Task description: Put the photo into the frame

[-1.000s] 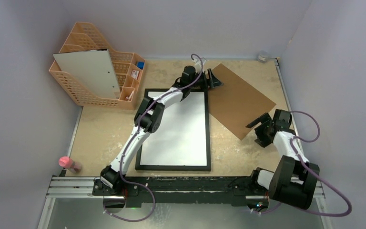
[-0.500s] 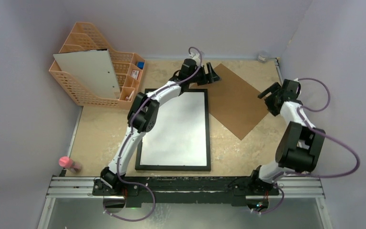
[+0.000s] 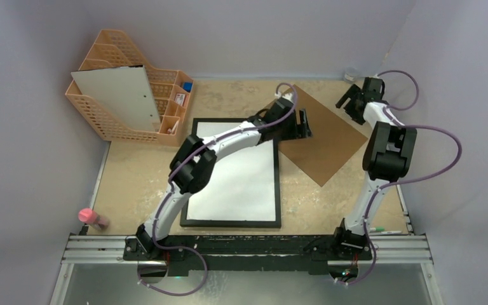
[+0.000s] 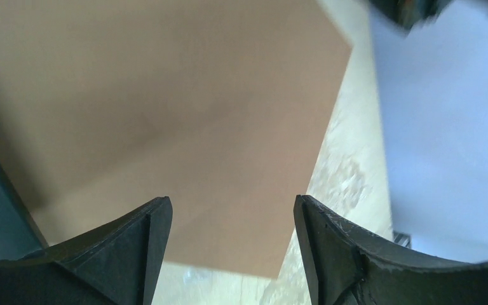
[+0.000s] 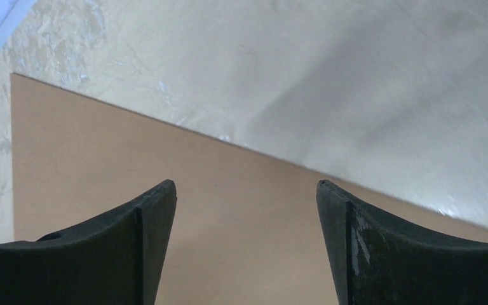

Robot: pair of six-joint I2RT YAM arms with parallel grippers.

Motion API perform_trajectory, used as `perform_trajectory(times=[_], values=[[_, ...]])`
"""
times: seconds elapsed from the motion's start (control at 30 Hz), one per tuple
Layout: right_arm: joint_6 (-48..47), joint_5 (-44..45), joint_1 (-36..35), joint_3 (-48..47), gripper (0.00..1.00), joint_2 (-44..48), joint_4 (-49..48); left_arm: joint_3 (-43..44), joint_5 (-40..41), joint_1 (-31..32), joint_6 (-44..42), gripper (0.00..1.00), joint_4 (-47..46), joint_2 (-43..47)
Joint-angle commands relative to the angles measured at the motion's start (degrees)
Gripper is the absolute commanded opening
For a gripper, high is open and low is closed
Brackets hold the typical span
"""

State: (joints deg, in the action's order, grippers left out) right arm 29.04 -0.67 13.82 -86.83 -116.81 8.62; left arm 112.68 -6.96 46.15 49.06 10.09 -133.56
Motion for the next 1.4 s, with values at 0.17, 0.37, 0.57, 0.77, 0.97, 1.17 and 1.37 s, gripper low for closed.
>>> perform_trajectory(times=[0.17, 0.37, 0.57, 0.77, 0.97, 1.17, 1.37], values=[[-16.14, 2.49, -1.88, -11.09, 0.83, -9.22, 5.93, -1.01, 11.94, 5.17, 3.91, 0.74, 12.54, -1.51], [-18.53, 1.52, -1.87, -9.97, 0.84, -9.99, 7.07, 0.09, 12.08, 5.53, 5.2, 0.74, 15.16, -4.04], [-19.37, -3.26, -1.87, -9.36, 0.84, -11.38, 11.13, -0.85, 14.52, 5.91, 7.97, 0.74, 17.95, -4.39], [-17.73, -3.75, -1.96, -6.37, 0.84, -10.19, 17.2, 2.14, 11.26, 5.98, 8.34, 0.74, 18.82, -7.52], [-16.41, -4.68, -1.88, 2.59, 0.84, -5.48, 15.35, 1.43, 10.3, 6.33, 8.93, 0.74, 22.44, -6.43], [-14.91, -4.31, -1.87, 5.97, 0.83, -4.82, 14.06, -3.73, 14.05, 7.22, 9.98, 0.76, 21.92, -2.92], [-12.26, -1.68, -1.79, 9.3, 0.83, -3.11, 13.34, -5.18, 12.95, 7.33, 10.59, 0.77, 23.66, -2.58]])
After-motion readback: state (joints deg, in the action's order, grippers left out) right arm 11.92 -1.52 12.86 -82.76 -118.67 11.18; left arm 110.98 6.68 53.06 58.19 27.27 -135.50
